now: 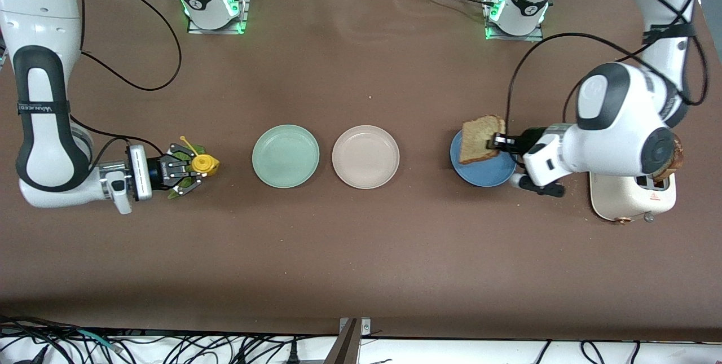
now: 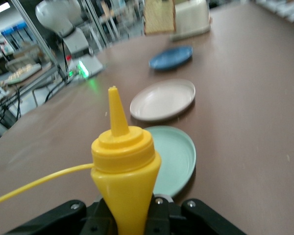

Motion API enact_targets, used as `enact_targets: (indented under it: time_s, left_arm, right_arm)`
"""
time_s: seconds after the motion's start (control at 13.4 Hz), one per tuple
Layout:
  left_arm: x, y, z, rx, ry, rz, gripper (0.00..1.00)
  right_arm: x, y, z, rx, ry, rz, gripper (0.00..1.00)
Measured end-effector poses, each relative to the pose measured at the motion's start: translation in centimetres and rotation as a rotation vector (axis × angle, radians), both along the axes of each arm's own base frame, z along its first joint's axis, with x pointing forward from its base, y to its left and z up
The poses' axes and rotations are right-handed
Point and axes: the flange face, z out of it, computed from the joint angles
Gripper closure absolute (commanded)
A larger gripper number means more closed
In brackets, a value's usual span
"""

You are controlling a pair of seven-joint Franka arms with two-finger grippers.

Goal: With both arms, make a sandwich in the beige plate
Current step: 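Carry the toast slice over the beige plate and lower it with the left gripper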

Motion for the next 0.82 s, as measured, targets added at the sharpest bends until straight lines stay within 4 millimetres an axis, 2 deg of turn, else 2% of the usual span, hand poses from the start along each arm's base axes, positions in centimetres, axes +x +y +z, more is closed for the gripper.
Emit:
enact_targets:
  time_s: [0.15,0.3,0.52,0.82]
  left_arm:
    - [-0.7,-3.7,-2.2,-0.026,0.057,-0.003,1.00]
    - [-1.2,-7.3,-3.5,-0.023,0.083,-0.006,1.00]
    - [-1.0,-11.5,-3.7,-0.105,0.094,0.004,1.00]
    - [-0.3,-16.8,-5.0,-0.205,0.023,0.097,1.00]
  right_arm:
    - [0.4,-0.9,1.3,-0.130,0.061,0.002,1.00]
    - [0.5,-1.3,2.1,-0.195,0.138,-0.016,1.00]
    - [1.4,-1.9,4.8,-0.304,0.161,-0.016,1.00]
    - [1.0,-1.8,4.9,-0.336,0.181,0.021,1.00]
